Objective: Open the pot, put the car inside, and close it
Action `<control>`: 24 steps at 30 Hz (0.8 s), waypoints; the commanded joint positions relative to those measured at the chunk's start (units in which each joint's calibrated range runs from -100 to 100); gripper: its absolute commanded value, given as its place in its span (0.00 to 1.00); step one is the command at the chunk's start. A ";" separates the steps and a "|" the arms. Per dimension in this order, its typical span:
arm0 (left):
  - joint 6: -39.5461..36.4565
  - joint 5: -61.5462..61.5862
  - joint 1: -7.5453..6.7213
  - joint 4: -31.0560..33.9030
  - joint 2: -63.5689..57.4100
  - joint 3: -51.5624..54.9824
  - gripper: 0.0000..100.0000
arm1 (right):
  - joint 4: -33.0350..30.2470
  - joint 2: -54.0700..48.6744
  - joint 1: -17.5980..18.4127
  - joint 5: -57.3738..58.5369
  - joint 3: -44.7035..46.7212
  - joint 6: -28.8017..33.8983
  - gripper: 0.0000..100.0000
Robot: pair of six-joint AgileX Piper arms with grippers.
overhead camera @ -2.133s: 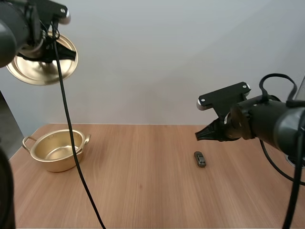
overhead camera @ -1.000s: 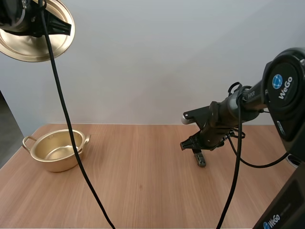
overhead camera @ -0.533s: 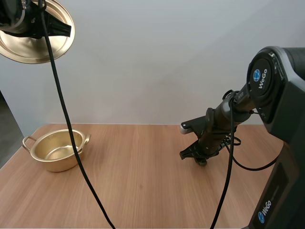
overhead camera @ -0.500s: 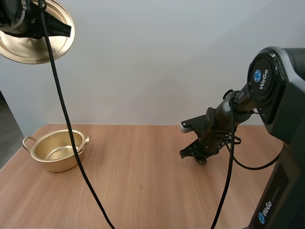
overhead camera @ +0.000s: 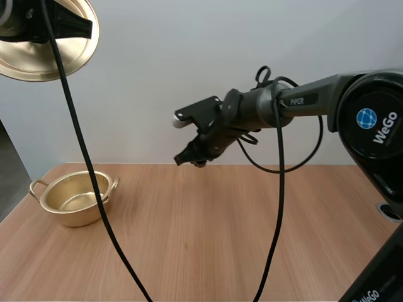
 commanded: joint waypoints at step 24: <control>0.64 2.57 0.00 -5.23 -9.11 -0.08 0.00 | -0.83 25.37 20.63 -14.06 -21.13 -8.16 0.36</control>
